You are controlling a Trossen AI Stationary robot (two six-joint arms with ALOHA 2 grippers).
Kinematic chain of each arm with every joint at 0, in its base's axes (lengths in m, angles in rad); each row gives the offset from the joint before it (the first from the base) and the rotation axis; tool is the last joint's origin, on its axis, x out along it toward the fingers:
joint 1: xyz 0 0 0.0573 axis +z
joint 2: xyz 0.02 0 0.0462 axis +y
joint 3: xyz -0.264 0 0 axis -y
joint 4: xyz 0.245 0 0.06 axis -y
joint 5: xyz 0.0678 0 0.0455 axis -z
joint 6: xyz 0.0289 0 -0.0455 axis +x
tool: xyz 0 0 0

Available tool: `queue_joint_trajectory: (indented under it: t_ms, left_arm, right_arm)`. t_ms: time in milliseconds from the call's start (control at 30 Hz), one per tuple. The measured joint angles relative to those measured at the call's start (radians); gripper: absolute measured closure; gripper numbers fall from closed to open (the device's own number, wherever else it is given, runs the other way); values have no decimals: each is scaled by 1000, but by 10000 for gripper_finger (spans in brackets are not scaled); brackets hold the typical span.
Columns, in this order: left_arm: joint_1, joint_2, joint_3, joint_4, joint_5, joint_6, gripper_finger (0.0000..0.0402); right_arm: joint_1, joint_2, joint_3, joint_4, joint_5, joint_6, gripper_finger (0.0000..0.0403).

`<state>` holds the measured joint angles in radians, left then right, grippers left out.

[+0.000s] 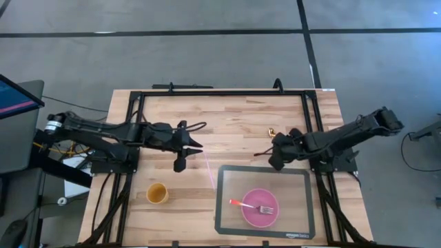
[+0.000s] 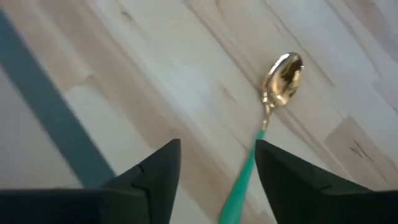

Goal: Pick & Place Utensil
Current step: Put the spoon in the pink bowl

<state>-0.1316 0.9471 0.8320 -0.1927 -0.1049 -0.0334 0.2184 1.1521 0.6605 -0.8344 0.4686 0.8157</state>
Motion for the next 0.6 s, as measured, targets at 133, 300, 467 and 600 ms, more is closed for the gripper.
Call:
queue_joint_trajectory:
  t_ms: [133,300,467,600]
  left_arm:
    - [5,-11,-26,9,1,0,321]
    - [5,-11,-45,21,1,0,321]
    - [5,-10,-56,24,1,0,321]
    - [4,-10,-57,27,1,0,321]
  right_arm:
    - [-62,35,-2,0,0,6,184]
    - [-157,98,-38,8,-59,41,185]
    - [-228,167,-50,45,-76,68,195]
    - [-264,211,-49,112,-79,2,204]
